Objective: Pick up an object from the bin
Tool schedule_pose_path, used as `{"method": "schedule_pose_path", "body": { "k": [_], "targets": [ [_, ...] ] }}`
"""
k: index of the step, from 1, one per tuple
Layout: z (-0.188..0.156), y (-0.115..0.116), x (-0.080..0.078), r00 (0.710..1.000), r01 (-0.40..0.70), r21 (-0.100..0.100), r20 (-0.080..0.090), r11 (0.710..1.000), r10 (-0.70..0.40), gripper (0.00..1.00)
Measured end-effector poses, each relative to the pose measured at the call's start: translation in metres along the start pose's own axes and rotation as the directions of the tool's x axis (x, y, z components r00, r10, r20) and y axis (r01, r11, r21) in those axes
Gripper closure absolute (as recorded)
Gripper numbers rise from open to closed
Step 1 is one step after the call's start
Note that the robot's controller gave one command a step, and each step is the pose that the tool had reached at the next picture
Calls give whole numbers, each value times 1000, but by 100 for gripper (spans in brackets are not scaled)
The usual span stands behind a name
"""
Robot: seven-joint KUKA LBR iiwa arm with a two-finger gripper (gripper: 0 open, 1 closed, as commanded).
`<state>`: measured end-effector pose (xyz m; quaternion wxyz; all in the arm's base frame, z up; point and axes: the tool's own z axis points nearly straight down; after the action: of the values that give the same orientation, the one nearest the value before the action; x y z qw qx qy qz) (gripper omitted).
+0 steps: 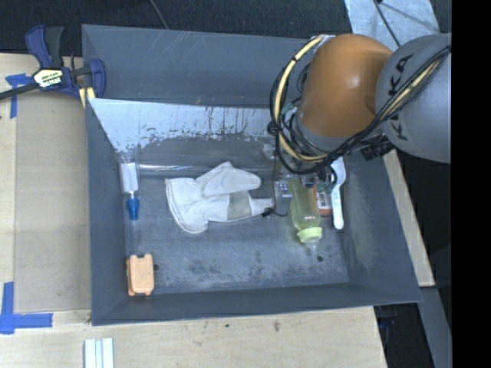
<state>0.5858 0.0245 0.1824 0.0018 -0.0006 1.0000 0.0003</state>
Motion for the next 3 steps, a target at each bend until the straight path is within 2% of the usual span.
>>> {"method": "schedule_pose_path", "body": {
  "k": [1,2,3],
  "targets": [
    [48,2,-15,1000,-18,0,7,1000,18,0],
    [97,2,-22,995,-100,1,-1,995,100,100],
    [97,2,-22,995,-100,1,-1,995,100,100]
  ]
}}
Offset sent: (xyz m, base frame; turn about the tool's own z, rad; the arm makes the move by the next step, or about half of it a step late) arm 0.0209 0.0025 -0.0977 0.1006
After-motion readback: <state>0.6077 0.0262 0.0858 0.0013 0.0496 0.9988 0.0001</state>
